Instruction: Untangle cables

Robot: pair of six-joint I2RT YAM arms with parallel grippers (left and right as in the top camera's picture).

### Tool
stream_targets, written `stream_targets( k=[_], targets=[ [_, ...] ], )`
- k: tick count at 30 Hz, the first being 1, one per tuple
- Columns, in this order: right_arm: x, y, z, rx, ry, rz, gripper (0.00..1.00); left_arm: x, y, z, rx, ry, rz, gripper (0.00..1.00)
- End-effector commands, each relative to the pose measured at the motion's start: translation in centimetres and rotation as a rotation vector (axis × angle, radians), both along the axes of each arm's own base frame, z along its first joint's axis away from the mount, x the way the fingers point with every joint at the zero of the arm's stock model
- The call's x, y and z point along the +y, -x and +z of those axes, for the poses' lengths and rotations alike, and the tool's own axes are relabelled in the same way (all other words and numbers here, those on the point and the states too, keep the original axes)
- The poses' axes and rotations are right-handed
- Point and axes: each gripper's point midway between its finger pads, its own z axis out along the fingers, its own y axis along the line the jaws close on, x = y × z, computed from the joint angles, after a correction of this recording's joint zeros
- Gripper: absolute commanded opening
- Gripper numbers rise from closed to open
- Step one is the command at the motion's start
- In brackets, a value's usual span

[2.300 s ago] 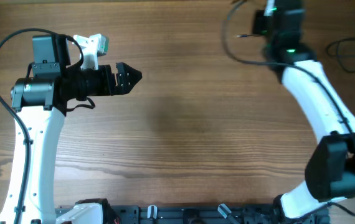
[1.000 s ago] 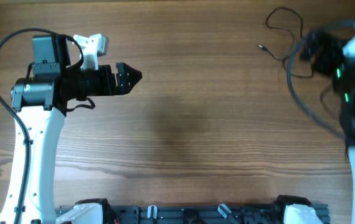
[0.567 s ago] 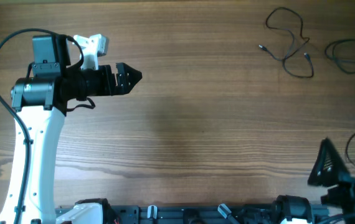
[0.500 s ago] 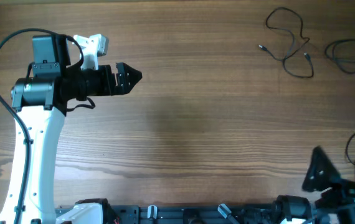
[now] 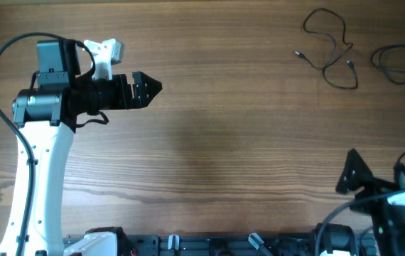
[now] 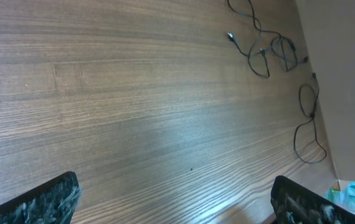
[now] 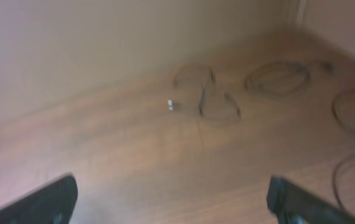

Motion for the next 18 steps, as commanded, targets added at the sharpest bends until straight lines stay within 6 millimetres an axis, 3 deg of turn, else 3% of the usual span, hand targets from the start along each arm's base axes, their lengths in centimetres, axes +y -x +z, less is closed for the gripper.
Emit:
stream_targets(
  k=[1, 8, 13, 18],
  targets=[
    [-0.4, -1.6, -1.6, -0.126, 0.037, -0.006, 1.0, 0.1, -0.1, 0.1, -0.01, -0.006, 0.0, 1.0],
    [0.9, -5.3, -4.8, -0.399, 0.053, 0.088, 1.0, 0.1, -0.1, 0.1, -0.01, -0.006, 0.0, 1.0],
    [1.2, -7.6, -7.9, -0.459, 0.036, 0.118, 1.0, 0.1, -0.1, 0.1, -0.009, -0.008, 0.001, 1.0],
    [1.1, -8.6, -10.3, -0.475, 0.026, 0.117, 1.0, 0.1, -0.1, 0.1, -0.01, -0.008, 0.001, 1.0]
  ],
)
